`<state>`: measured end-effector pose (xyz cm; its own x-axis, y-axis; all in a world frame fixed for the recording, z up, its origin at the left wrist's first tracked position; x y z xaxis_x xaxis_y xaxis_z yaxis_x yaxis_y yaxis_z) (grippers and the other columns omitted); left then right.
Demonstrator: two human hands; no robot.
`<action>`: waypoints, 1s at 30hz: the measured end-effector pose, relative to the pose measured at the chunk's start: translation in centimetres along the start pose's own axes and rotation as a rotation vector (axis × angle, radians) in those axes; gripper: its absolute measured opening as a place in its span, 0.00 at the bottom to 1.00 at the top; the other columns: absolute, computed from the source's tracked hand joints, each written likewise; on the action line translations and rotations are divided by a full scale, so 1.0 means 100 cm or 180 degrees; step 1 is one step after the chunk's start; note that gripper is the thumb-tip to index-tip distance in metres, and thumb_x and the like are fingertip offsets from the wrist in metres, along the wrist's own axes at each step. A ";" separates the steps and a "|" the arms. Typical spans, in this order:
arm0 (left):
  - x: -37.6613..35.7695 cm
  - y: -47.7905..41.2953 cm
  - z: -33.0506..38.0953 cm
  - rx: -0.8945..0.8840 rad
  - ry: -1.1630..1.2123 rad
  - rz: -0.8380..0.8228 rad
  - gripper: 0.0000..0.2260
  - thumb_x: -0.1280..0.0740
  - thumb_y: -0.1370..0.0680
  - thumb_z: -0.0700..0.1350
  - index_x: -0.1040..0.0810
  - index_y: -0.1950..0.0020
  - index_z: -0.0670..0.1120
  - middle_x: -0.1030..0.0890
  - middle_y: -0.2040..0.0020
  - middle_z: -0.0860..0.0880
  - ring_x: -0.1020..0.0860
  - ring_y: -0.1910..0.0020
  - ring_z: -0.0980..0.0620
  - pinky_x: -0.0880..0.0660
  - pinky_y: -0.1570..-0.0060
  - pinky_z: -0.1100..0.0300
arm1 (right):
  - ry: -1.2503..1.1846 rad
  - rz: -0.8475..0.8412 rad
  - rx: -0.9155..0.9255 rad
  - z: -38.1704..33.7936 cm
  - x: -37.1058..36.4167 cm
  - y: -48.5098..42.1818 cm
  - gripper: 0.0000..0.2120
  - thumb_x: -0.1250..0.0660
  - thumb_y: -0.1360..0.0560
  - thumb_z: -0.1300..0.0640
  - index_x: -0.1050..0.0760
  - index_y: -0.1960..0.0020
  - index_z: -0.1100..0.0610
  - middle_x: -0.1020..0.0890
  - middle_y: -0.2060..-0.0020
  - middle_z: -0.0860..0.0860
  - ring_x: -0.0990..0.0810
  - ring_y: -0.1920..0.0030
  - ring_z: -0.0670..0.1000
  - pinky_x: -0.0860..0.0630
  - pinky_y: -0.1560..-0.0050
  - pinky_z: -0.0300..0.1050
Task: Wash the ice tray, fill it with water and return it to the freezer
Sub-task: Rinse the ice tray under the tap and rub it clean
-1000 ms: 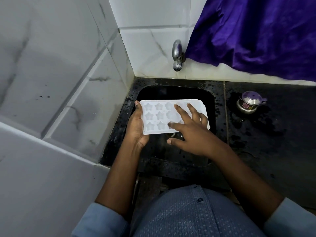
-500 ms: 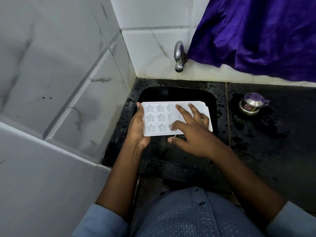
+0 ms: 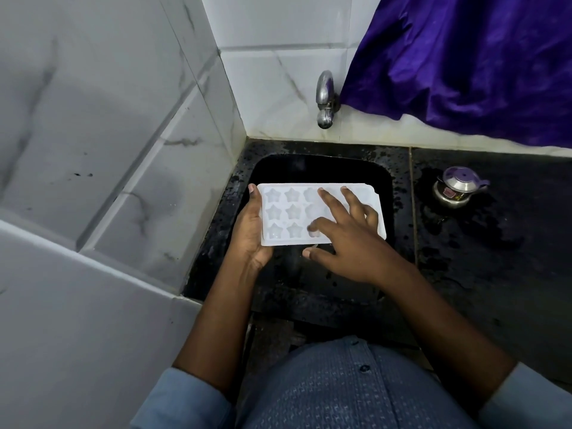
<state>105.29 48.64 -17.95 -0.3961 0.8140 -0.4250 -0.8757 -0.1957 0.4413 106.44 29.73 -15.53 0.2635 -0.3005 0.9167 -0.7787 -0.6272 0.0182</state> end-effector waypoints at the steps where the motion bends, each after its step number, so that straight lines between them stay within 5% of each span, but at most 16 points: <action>1: 0.001 -0.001 0.000 -0.0006 0.0006 -0.0006 0.34 0.46 0.14 0.68 0.22 0.25 0.43 0.16 0.33 0.38 0.15 0.37 0.38 0.15 0.47 0.43 | 0.0028 -0.0037 0.0002 0.000 -0.001 0.000 0.20 0.36 0.22 0.32 0.25 0.35 0.41 0.57 0.15 0.48 0.68 0.18 0.55 0.59 0.23 0.62; 6: 0.006 -0.003 0.000 -0.0016 0.0003 -0.0014 0.35 0.46 0.14 0.68 0.24 0.23 0.41 0.18 0.30 0.37 0.19 0.31 0.35 0.22 0.32 0.35 | 0.0023 -0.0132 0.0057 0.002 -0.002 0.001 0.22 0.37 0.22 0.31 0.25 0.32 0.37 0.58 0.15 0.47 0.68 0.18 0.56 0.59 0.23 0.62; 10: 0.007 -0.003 -0.003 -0.0002 -0.0005 -0.0047 0.36 0.47 0.15 0.69 0.23 0.24 0.42 0.17 0.31 0.37 0.18 0.33 0.35 0.19 0.38 0.38 | -0.0045 0.0126 0.0086 0.002 0.001 0.001 0.17 0.35 0.22 0.33 0.23 0.37 0.39 0.55 0.15 0.47 0.67 0.18 0.54 0.58 0.23 0.60; 16: 0.008 -0.004 -0.003 -0.0005 -0.0004 -0.0101 0.35 0.47 0.14 0.69 0.24 0.23 0.42 0.18 0.31 0.37 0.18 0.32 0.34 0.23 0.32 0.34 | 0.0070 -0.0137 0.0005 -0.001 -0.003 0.002 0.22 0.37 0.22 0.32 0.25 0.31 0.39 0.58 0.15 0.47 0.69 0.18 0.54 0.60 0.24 0.59; 23: 0.008 0.000 -0.006 0.0040 -0.0021 -0.0108 0.36 0.46 0.15 0.70 0.24 0.23 0.42 0.18 0.30 0.37 0.18 0.32 0.35 0.23 0.32 0.35 | 0.0004 -0.0052 0.0081 -0.008 -0.001 0.004 0.20 0.36 0.22 0.32 0.23 0.37 0.42 0.57 0.15 0.47 0.68 0.18 0.54 0.60 0.23 0.60; 30: 0.007 0.002 -0.001 0.0069 0.0006 -0.0091 0.36 0.46 0.15 0.69 0.25 0.22 0.42 0.19 0.29 0.37 0.20 0.29 0.34 0.25 0.29 0.33 | 0.0135 -0.0190 0.0115 -0.012 -0.001 0.007 0.24 0.36 0.22 0.33 0.24 0.31 0.43 0.58 0.15 0.47 0.69 0.18 0.56 0.60 0.22 0.62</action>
<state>104.84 49.14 -18.21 -0.3714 0.8181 -0.4391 -0.8806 -0.1605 0.4459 105.24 30.19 -15.10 0.2839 -0.2316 0.9305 -0.7411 -0.6688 0.0596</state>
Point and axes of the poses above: each hand's wrist, its own y-axis away from the middle knuckle, its own x-axis out of the back of the hand, z = x × y, the point moved 4 cm from there along -y, towards the middle knuckle
